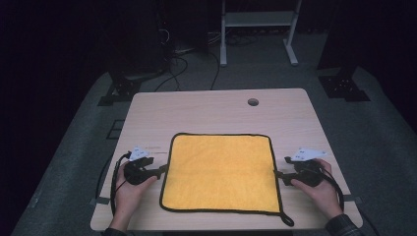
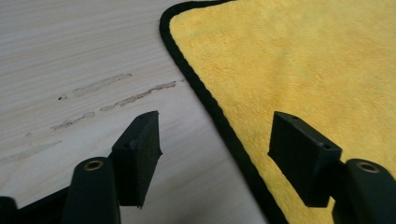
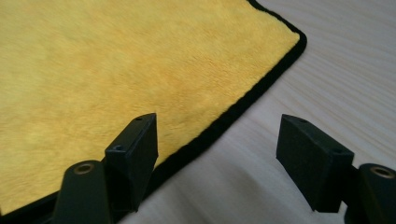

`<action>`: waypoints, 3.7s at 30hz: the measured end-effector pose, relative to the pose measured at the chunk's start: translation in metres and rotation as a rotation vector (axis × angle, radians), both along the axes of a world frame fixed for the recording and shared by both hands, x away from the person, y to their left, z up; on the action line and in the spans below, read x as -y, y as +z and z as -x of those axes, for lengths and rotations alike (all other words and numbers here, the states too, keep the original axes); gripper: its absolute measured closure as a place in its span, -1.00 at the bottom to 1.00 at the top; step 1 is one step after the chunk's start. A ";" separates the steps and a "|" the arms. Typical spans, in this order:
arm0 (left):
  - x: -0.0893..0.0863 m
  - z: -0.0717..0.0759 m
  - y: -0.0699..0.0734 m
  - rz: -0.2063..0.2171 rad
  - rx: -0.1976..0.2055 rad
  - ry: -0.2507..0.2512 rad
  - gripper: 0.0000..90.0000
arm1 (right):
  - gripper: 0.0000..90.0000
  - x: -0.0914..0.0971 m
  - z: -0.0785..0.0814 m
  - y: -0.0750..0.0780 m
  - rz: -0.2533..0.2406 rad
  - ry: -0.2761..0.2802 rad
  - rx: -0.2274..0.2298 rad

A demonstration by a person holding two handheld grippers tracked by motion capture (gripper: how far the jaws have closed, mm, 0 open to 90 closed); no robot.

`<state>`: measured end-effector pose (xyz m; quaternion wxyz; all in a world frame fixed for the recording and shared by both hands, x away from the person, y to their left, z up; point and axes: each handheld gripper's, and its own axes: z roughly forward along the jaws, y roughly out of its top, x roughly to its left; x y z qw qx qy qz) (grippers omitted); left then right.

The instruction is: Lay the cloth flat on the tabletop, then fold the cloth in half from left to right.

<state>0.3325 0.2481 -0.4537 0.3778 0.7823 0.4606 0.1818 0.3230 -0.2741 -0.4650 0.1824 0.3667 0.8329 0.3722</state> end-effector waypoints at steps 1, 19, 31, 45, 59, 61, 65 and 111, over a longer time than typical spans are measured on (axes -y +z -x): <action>0.001 -0.005 -0.002 -0.008 -0.007 0.003 -0.33 | -0.39 -0.001 -0.006 -0.004 0.025 -0.020 -0.012; 0.014 -0.023 -0.014 -0.052 -0.042 0.011 -0.38 | -0.68 0.037 -0.032 -0.020 -0.012 -0.203 -0.058; 0.019 -0.022 -0.019 -0.032 -0.053 -0.037 -0.21 | -0.72 0.042 -0.033 -0.022 -0.019 -0.245 -0.048; 0.024 -0.023 -0.022 0.029 -0.030 -0.027 0.53 | -0.72 0.042 -0.033 -0.021 -0.019 -0.247 -0.049; 0.013 -0.024 -0.022 0.127 -0.040 0.001 0.96 | -0.72 0.042 -0.033 -0.021 -0.020 -0.248 -0.050; 0.012 -0.023 -0.019 0.133 -0.037 -0.003 0.96 | -0.72 0.042 -0.033 -0.021 -0.020 -0.248 -0.050; 0.012 -0.022 -0.011 0.178 -0.022 -0.024 0.96 | -0.72 0.042 -0.033 -0.021 -0.020 -0.248 -0.050; 0.141 -0.042 0.031 0.359 0.012 -0.298 0.97 | -0.72 0.042 -0.034 -0.021 -0.021 -0.251 -0.052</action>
